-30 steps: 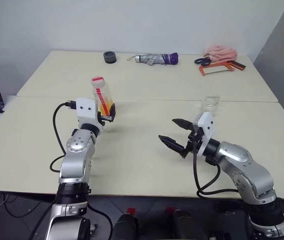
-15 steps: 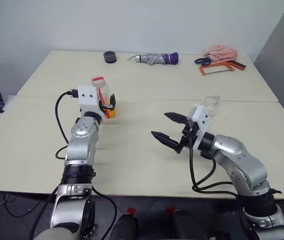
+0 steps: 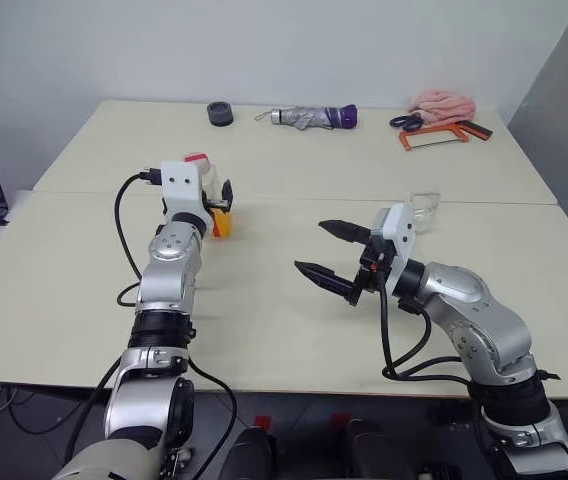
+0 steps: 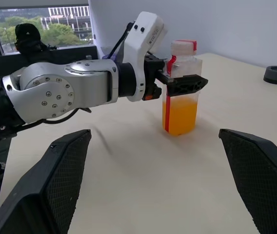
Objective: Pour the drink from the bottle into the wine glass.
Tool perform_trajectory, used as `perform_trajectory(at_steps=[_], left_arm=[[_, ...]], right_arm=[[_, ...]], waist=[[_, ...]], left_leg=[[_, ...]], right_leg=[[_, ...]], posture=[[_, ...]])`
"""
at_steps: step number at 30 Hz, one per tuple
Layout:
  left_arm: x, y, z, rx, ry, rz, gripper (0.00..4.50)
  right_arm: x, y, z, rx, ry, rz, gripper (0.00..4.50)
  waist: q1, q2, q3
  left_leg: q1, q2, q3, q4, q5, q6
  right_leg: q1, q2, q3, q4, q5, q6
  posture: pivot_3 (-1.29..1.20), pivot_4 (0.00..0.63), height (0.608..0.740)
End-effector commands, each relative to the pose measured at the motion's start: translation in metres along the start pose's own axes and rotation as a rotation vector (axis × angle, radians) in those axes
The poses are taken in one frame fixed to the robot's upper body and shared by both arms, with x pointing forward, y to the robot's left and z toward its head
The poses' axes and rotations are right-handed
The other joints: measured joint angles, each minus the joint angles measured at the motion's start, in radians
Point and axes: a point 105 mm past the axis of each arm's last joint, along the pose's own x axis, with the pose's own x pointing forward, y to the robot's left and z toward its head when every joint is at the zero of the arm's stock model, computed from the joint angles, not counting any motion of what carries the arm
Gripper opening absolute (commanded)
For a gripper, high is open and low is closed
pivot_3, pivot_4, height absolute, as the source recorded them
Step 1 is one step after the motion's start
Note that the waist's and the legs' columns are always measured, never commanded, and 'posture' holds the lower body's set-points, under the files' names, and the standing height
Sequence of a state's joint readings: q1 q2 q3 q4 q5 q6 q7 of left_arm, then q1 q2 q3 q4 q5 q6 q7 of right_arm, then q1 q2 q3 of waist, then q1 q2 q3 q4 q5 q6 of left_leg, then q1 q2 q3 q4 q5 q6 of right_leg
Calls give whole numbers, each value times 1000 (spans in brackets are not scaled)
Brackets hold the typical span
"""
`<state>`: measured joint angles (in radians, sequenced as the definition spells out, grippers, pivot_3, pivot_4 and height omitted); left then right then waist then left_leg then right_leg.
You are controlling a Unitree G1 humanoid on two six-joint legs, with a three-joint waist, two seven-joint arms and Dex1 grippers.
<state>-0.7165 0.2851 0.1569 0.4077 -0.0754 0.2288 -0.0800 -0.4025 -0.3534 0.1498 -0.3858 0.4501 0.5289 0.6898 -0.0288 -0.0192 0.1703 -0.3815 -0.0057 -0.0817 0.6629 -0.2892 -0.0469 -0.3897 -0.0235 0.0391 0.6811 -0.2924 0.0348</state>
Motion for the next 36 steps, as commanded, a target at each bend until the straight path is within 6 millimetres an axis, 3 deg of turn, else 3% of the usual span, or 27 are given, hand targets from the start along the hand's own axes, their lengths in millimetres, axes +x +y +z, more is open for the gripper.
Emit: perform_trajectory(at_steps=[1, 12, 20, 27, 32, 36], left_arm=[[5, 2, 20, 19, -60, 3, 4443], [9, -1, 25, -1, -74, 5, 4443], [7, -5, 25, -12, -78, -10, 2044], [0, -10, 25, -19, -98, -61, 1871], [-20, -51, 35, -103, -165, -357, 1869], [-47, -91, 44, -143, -208, -698, 1868]], right_arm=[[1, 2, 10, -41, -35, 9, 4500], [0, 1, 8, -42, -33, 2, 4500], [0, 1, 9, -43, -35, -1, 4500], [-1, -1, 11, -61, -41, -18, 4500], [-18, -14, 19, -135, -64, -109, 4500], [-35, -12, 29, -138, -53, -94, 4500]], waist=[[0, 0, 0], [0, 0, 0], [0, 0, 0], [0, 0, 0], [2, 0, 0], [4, 0, 0]], left_leg=[[0, 0, 0, 0, 0, 0], [0, 0, 0, 0, 0, 0], [0, 0, 0, 0, 0, -1], [0, 0, 0, 0, 1, -1], [-1, 1, 0, 0, 2, -3], [-2, 0, -1, 1, 2, -3]], right_leg=[[0, 0, 0, 0, 0, 0], [0, 0, 0, 0, 0, 0], [0, 0, 0, 0, 0, 0], [0, 0, 0, 0, 0, 0], [0, -1, 0, 0, 0, 0], [0, -5, -1, 0, 0, 0]], posture=[[0, 150, 740], [0, 150, 740], [0, 150, 740], [0, 150, 740], [0, 150, 740], [0, 150, 740]])
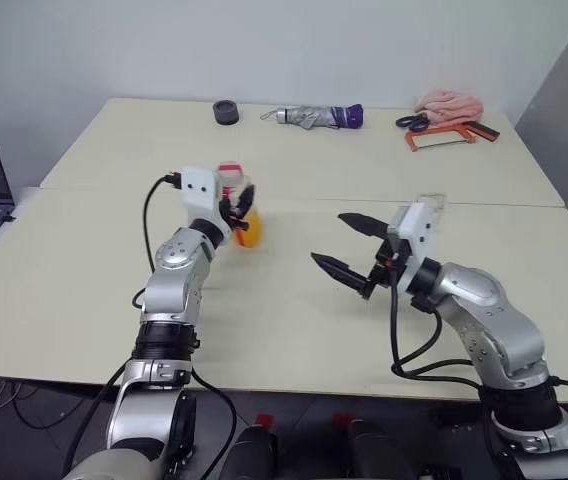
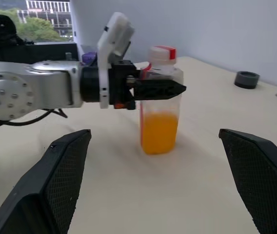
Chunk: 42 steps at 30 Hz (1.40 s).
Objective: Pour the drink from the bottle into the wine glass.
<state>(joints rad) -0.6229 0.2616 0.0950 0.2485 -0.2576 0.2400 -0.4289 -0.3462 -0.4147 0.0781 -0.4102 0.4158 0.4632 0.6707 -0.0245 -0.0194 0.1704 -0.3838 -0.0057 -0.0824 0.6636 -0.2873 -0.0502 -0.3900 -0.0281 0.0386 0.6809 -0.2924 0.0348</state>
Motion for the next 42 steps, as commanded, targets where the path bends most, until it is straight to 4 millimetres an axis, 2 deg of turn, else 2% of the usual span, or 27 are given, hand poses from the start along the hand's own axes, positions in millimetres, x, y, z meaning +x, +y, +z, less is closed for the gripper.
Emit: perform_trajectory(at_steps=[1, 5, 11, 14, 25, 36, 40, 42], left_arm=[[-5, -49, 30, 14, -109, -327, 1862], [-14, -79, 27, 46, -85, -589, 1838], [-15, -97, 27, 107, -60, -788, 1838], [-12, -103, 27, 139, -56, -852, 1838], [-13, -108, 19, 170, -49, -903, 1821], [-17, -104, 16, 162, -40, -883, 1821], [-18, -104, 16, 155, -38, -882, 1821], [-18, -104, 16, 153, -40, -884, 1821]], right_arm=[[-14, 3, 31, -45, -65, 27, 4500], [-14, 5, 46, -59, -70, 33, 4500], [9, 16, 44, -36, -16, 50, 4500], [25, 13, 42, -23, -11, 18, 4500], [44, 1, 40, -12, -29, -62, 4500], [43, 1, 42, 20, -71, -44, 4500], [43, 4, 36, 2, -49, -27, 3649], [43, 5, 32, -11, -35, -21, 2858]], waist=[[-2, 0, 0], [-9, 0, 0], [-12, 0, 0], [-11, 0, 0], [-8, 0, 0], [-8, 0, 0], [-8, 0, 0], [-8, 0, 0]], left_leg=[[0, 0, 0, 0, 0, 0], [1, 0, 1, -1, 0, 0], [2, 1, 0, -1, -2, 4], [2, 0, 1, 0, -2, 4], [0, 0, 0, 0, -2, 4], [0, 0, 0, 0, -2, 4], [0, 0, 0, 0, -2, 4], [0, 0, 0, 0, -2, 4]], right_leg=[[0, 0, 0, 0, 0, 0], [0, 2, 1, 0, 0, 0], [0, 7, 0, 0, 0, 0], [0, 7, 1, 0, 0, 0], [-1, 4, 1, 0, 0, 0], [-1, 4, 1, 0, 0, 0], [-1, 4, 1, 0, 0, 0], [-1, 4, 1, 0, 0, 0]], posture=[[0, 150, 740], [0, 150, 740], [0, 150, 740], [0, 150, 740], [0, 150, 740], [0, 150, 740], [0, 150, 740], [0, 150, 740]])
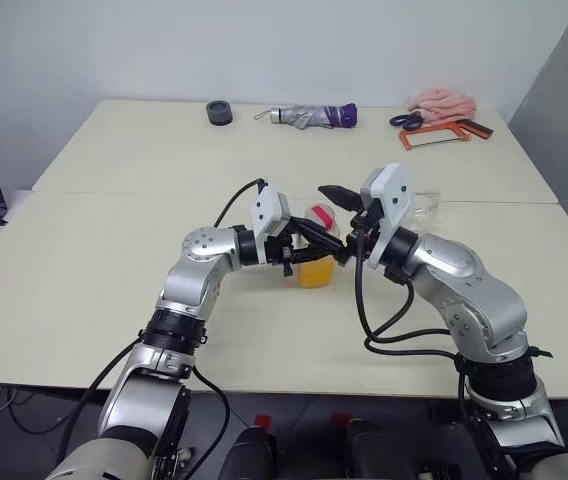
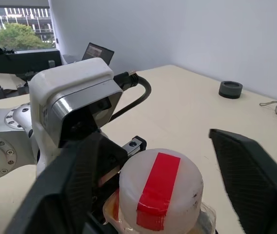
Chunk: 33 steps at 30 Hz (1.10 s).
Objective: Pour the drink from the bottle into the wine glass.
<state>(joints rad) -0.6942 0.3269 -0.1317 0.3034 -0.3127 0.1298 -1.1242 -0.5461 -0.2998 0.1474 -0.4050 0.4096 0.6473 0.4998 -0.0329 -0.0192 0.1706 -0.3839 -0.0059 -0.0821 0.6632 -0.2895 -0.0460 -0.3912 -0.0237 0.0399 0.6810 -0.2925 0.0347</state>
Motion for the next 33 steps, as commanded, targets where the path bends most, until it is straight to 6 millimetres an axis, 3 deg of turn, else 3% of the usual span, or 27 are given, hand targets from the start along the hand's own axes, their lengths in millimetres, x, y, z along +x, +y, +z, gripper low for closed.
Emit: perform_trajectory(at_steps=[1, 3, 9, 14, 18, 20, 24, 25, 27, 30, 31, 33], left_arm=[[0, -1, 18, 50, -49, -8, 1821], [0, -1, 19, 50, -51, -9, 1820], [-2, -3, 28, 54, -66, -27, 1818], [-5, -11, 32, 52, -48, -108, 1817], [-9, -18, 33, 57, -18, -185, 1817], [-10, -20, 32, 60, -4, -205, 1817], [-9, -15, 32, 54, -15, -157, 1816], [-8, -14, 32, 48, -20, -141, 1815], [-7, -8, 30, 50, -19, -85, 1814], [-7, -1, 27, 62, -12, -23, 1813], [-7, 0, 26, 64, -11, -14, 1811], [-6, 1, 26, 61, -15, -8, 1810]], right_arm=[[0, 3, 2, -47, -9, 24, 2543], [0, 4, 0, -59, 4, 35, 1855], [1, 7, -7, -85, 43, 112, 1842], [-5, 14, 0, -117, 27, 362, 1842], [-10, -3, -1, -182, 97, 476, 1842], [-12, -11, 1, -124, 124, 475, 1842], [-15, -28, 7, -131, 73, 336, 1842], [-17, -33, 10, -129, 45, 285, 2608], [-25, -39, 23, -103, -30, 171, 3212], [-36, -25, 37, -55, -111, 102, 4233], [-39, -18, 38, -44, -117, 99, 4500], [-40, -4, 36, -37, -111, 78, 4500]], waist=[[0, 0, 0], [0, 0, 0], [0, 0, 0], [-1, 0, 0], [-1, 0, 0], [-1, 0, 0], [0, 0, 0], [0, 0, 0], [1, 0, 0], [4, 0, 0], [4, 0, 0], [3, 0, 0]], left_leg=[[0, 0, 0, 0, 0, 0], [0, 0, 0, 0, 0, 0], [0, 0, 0, 0, 0, 0], [0, 0, 1, 0, 0, 0], [0, 0, 1, 0, 0, 0], [1, 0, 1, 0, 0, 0], [0, 1, 0, 0, 0, 0], [0, 1, -1, 0, 0, 0], [0, 2, -1, 0, 0, 0], [-2, 2, -2, 1, 0, 0], [-3, 1, -2, 1, 0, 0], [-4, 1, -1, 1, 0, 0]], right_leg=[[0, 0, 0, 0, 0, 0], [0, 0, 0, 0, 0, 0], [0, 0, 0, 0, 0, 0], [0, 1, 0, 0, 0, 0], [0, 1, 0, 0, 0, 0], [0, 1, 0, 0, 0, 0], [0, 0, 0, 0, 0, 0], [0, 0, 0, 0, 0, 0], [0, -2, 0, 0, 0, 0], [0, -3, -1, 0, 0, 0], [-1, -3, 0, 0, 0, 0], [-3, -4, 0, 0, 0, 0]], posture=[[0, 150, 740], [0, 150, 740], [0, 150, 740], [0, 150, 740], [0, 150, 740], [0, 150, 740], [0, 150, 740], [0, 150, 740], [0, 150, 740], [0, 150, 740], [0, 150, 740], [0, 150, 740]])
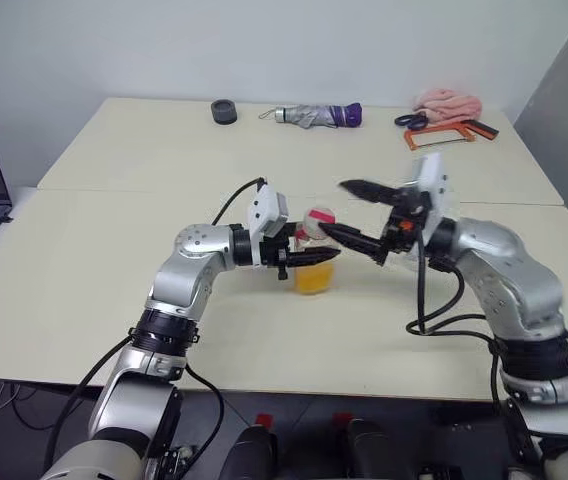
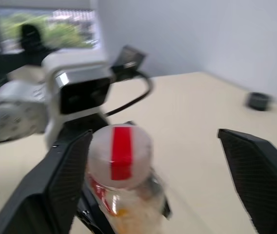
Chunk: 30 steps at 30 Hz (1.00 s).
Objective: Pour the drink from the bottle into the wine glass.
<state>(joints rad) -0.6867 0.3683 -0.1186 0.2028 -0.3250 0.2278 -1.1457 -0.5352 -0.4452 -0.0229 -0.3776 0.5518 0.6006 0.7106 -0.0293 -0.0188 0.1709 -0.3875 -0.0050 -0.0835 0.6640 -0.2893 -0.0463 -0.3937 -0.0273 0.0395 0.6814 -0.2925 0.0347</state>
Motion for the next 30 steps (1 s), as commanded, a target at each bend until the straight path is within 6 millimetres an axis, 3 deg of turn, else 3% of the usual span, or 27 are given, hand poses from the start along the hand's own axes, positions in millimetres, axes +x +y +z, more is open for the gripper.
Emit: perform_trajectory(at_steps=[1, 7, 22, 25, 30], left_arm=[[2, 4, 16, 54, -44, 16, 1810], [7, 5, 14, 45, -43, 1, 1808], [8, 5, 10, 59, -34, -9, 1807], [6, 5, 9, 60, -29, -6, 1807], [3, 5, 9, 61, -25, -4, 1807]], right_arm=[[2, 26, 15, -20, -56, -29, 4500], [23, 31, 0, -57, -12, -210, 4500], [36, 27, -11, -17, -6, -273, 4500], [37, 26, -10, -8, -21, -277, 3871], [38, 26, -5, -6, -59, -251, 2091]], waist=[[-3, 0, 0], [-5, 0, 0], [-4, 0, 0], [-4, 0, 0], [-4, 0, 0]], left_leg=[[0, 0, 0, 0, 0, 0], [0, -1, 1, 0, 0, 0], [0, -1, 1, 0, 0, 0], [0, -1, 1, 0, 0, 0], [0, -1, 1, 0, 0, 0]], right_leg=[[0, 0, 0, 0, 0, 0], [-2, 4, 1, 1, 0, 0], [-2, 4, 1, 1, 0, 0], [-2, 4, 1, 1, 0, 0], [-2, 4, 1, 1, 0, 0]], posture=[[0, 150, 740], [0, 150, 740], [0, 150, 740], [0, 150, 740], [0, 150, 740]])
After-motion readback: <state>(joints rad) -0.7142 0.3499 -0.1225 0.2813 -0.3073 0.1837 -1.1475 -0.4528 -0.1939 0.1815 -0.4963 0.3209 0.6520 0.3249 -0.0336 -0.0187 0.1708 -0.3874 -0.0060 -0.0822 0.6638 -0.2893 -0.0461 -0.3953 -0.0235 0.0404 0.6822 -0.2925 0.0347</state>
